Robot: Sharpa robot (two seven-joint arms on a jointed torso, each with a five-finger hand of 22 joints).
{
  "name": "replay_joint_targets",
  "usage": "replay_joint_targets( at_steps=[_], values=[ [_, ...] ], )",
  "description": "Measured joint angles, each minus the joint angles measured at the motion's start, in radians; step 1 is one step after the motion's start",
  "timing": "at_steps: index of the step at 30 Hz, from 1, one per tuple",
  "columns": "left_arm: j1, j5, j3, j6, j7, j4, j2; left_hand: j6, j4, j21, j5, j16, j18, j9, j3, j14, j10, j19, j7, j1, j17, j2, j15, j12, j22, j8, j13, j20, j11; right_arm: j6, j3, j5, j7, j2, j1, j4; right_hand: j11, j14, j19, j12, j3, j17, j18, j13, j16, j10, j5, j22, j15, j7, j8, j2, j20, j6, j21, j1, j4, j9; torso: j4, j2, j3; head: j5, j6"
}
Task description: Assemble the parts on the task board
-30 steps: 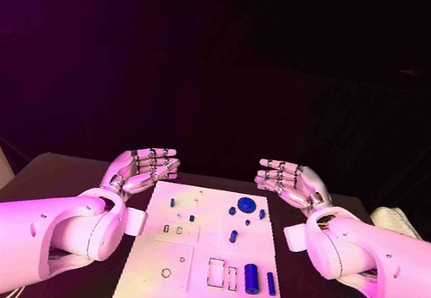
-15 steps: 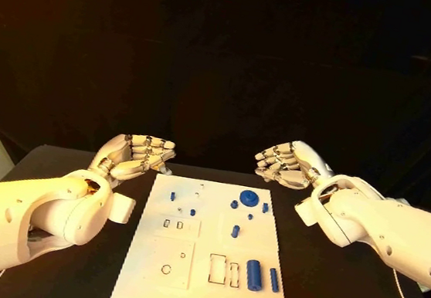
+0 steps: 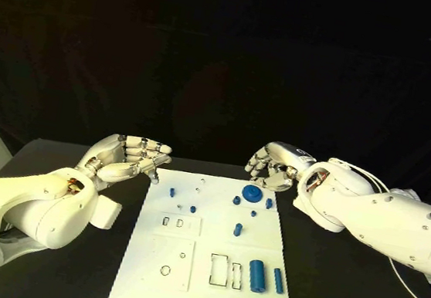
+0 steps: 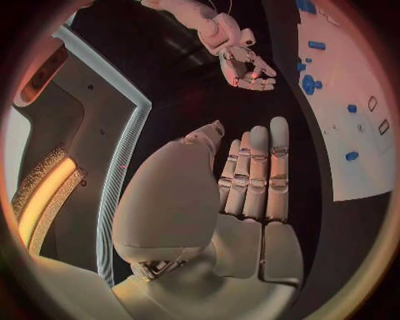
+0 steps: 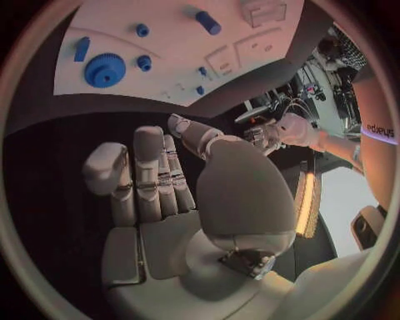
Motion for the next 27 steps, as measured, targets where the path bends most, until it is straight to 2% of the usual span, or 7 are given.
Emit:
replay_joint_targets(
  at_steps=[2, 5, 6, 8, 18, 27],
  values=[
    [0.002, -0.003, 0.000, 0.006, -0.005, 0.008, -0.003, -0.002, 0.000, 0.006, 0.000, 0.000, 0.000, 0.000, 0.000, -0.002, 0.000, -0.007, 0.002, -0.003, 0.000, -0.003, -0.002, -0.004, 0.003, 0.000, 0.000, 0.000, 0.000, 0.019, 0.000, -0.047, -0.023, 0.007, 0.002, 0.000, 0.005, 0.000, 0.015, 0.000, 0.004, 0.074, 0.000, -0.003, 0.083, -0.023, 0.000, 0.074, 0.000, 0.000, 0.000, -0.008, 0.005, -0.005, 0.055, 0.001, 0.004, 0.011, 0.0029, 0.007, 0.0007, 0.000, 0.001],
    [0.005, -0.007, 0.001, 0.013, -0.011, 0.020, -0.008, -0.002, 0.000, 0.006, 0.000, 0.000, 0.000, 0.001, 0.000, -0.006, 0.000, -0.007, 0.002, -0.004, 0.000, -0.004, 0.002, -0.004, 0.005, 0.000, 0.000, 0.000, 0.000, 0.044, 0.000, -0.112, -0.053, 0.021, 0.003, -0.001, 0.008, 0.003, 0.023, 0.000, 0.004, 0.125, 0.000, -0.006, 0.142, -0.041, -0.004, 0.122, 0.003, 0.001, 0.000, -0.013, 0.007, -0.008, 0.089, -0.002, 0.004, 0.021, 0.0075, 0.017, 0.0024, -0.002, 0.002],
    [0.005, -0.008, 0.001, 0.014, -0.013, 0.024, -0.010, -0.002, 0.000, 0.006, 0.000, 0.000, 0.000, 0.001, 0.000, -0.006, 0.000, -0.007, 0.002, -0.004, 0.000, -0.004, 0.002, -0.004, 0.006, 0.000, 0.000, 0.000, 0.000, 0.052, 0.000, -0.134, -0.062, 0.027, 0.003, -0.002, 0.010, 0.003, 0.023, 0.000, 0.004, 0.137, -0.012, -0.006, 0.155, -0.049, -0.004, 0.133, 0.004, 0.001, 0.000, -0.013, 0.007, -0.008, 0.098, -0.002, 0.004, 0.024, 0.0088, 0.021, 0.0032, -0.002, 0.002],
    [0.007, -0.009, 0.001, 0.016, -0.015, 0.028, -0.012, -0.002, 0.000, 0.010, 0.000, 0.000, 0.000, 0.001, 0.000, -0.006, 0.000, -0.011, 0.002, -0.004, 0.000, -0.004, 0.002, -0.004, 0.007, 0.000, 0.000, 0.004, 0.000, 0.062, 0.000, -0.162, -0.076, 0.034, 0.003, -0.003, 0.011, 0.003, 0.027, 0.000, -0.001, 0.163, -0.016, -0.008, 0.184, -0.064, -0.004, 0.152, 0.003, -0.001, 0.000, -0.013, 0.011, -0.011, 0.112, -0.002, 0.009, 0.029, 0.0103, 0.026, 0.0044, -0.002, 0.002],
    [0.014, -0.012, 0.002, 0.018, -0.018, 0.040, -0.015, -0.005, 0.003, 0.010, 0.000, 0.000, 0.000, 0.003, 0.003, -0.009, -0.004, -0.014, 0.005, -0.004, 0.000, -0.004, 0.005, -0.004, 0.009, 0.000, 0.000, 0.000, 0.004, 0.099, -0.001, -0.249, -0.121, 0.060, -0.001, -0.018, 0.012, 0.003, 0.041, 0.000, -0.007, 0.226, -0.016, -0.008, 0.252, -0.073, -0.008, 0.198, 0.004, -0.003, 0.000, -0.013, 0.014, -0.012, 0.144, -0.002, 0.015, 0.040, 0.0158, 0.046, 0.0067, -0.009, 0.002],
    [0.019, -0.013, 0.004, 0.018, -0.018, 0.042, -0.015, -0.005, 0.000, 0.014, 0.000, 0.000, 0.000, 0.003, 0.005, -0.012, -0.004, -0.018, 0.005, -0.004, 0.000, -0.004, 0.002, -0.008, 0.010, 0.000, 0.000, 0.004, 0.004, 0.123, -0.004, -0.282, -0.145, 0.081, -0.018, -0.043, 0.012, 0.003, 0.052, 0.000, -0.010, 0.258, -0.015, -0.007, 0.284, -0.073, -0.008, 0.228, 0.004, -0.003, 0.000, -0.013, 0.018, -0.012, 0.163, -0.002, 0.018, 0.044, 0.0177, 0.059, 0.0080, -0.011, -0.002]
  ],
)
